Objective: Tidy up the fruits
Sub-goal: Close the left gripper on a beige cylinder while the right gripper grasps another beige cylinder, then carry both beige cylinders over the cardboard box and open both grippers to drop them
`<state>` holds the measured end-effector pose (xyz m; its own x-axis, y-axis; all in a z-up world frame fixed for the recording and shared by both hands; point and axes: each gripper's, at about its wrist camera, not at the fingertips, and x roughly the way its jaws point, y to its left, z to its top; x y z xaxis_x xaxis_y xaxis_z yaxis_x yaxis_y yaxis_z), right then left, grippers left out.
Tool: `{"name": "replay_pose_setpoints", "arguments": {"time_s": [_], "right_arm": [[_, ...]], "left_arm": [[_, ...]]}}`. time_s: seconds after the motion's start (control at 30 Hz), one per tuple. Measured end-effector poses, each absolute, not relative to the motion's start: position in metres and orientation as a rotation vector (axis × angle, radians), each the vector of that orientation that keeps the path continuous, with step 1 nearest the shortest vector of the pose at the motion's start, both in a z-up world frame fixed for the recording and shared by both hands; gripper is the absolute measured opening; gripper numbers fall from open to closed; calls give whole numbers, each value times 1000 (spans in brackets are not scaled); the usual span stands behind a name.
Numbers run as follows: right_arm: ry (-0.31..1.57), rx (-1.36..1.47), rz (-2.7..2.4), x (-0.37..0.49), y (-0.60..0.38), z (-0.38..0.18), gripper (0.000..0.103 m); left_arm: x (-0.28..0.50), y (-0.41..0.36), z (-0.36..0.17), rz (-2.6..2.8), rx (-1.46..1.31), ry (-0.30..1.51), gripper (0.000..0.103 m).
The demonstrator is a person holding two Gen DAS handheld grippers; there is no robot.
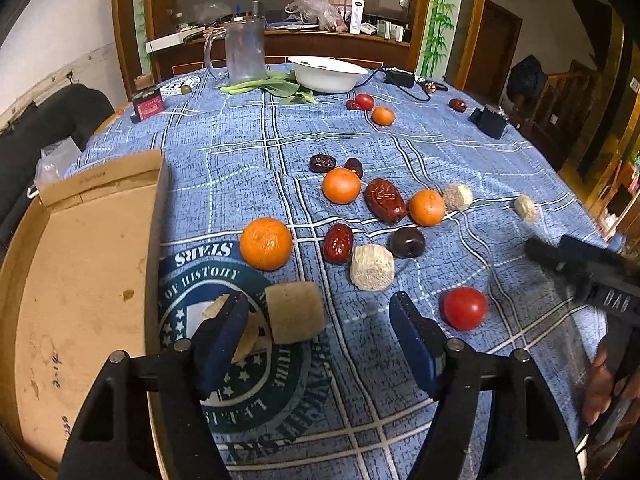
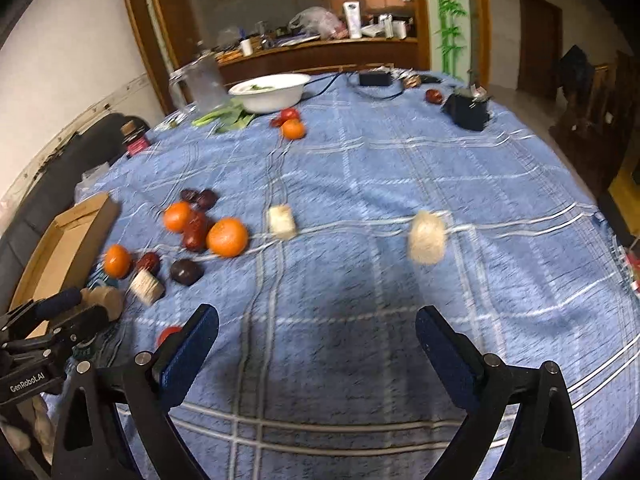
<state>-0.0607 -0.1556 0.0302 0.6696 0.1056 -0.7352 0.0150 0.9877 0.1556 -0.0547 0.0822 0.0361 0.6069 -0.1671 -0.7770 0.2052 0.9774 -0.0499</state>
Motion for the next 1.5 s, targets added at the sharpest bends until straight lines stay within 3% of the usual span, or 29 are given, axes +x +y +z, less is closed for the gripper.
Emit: {"name": "replay_pose_setpoints", "arguments": {"time_s": [0.23, 0.33, 0.43, 0.53, 0.6, 0.7, 0.73, 0.77, 0.8, 1.13, 1.5], "right_arm": [[860, 233, -74, -38, -218, 29, 99], [896, 237, -78, -23, -225, 22, 93], [933, 217, -82, -6, -221, 12, 79], [936, 183, -105, 6, -214, 7, 74], [934, 164, -117, 9, -209, 6, 71], [928, 131, -128, 10, -205, 6, 45], [930, 130, -126, 10, -205, 7, 38], [933, 144, -115, 8, -206, 8, 32], [932, 174, -95, 5, -209, 9, 31], [862, 316, 12, -39, -209, 25, 30], [817, 299, 205, -72, -145, 57, 30]], "left_arm": [[-49, 65, 27, -232, 149, 916, 71], [-50, 66, 27, -206, 175, 902, 57], [-47, 78, 28, -202, 145, 905, 42], [-44, 80, 24, -214, 128, 905, 42], [-42, 71, 21, -199, 184, 904, 47], [-44, 58, 16, -175, 275, 899, 52], [-45, 58, 17, -165, 281, 892, 46], [-46, 61, 19, -155, 268, 884, 33], [-46, 66, 22, -145, 250, 881, 29], [-75, 106, 48, -194, 53, 831, 29], [-110, 154, 73, -157, -53, 740, 29]]}}
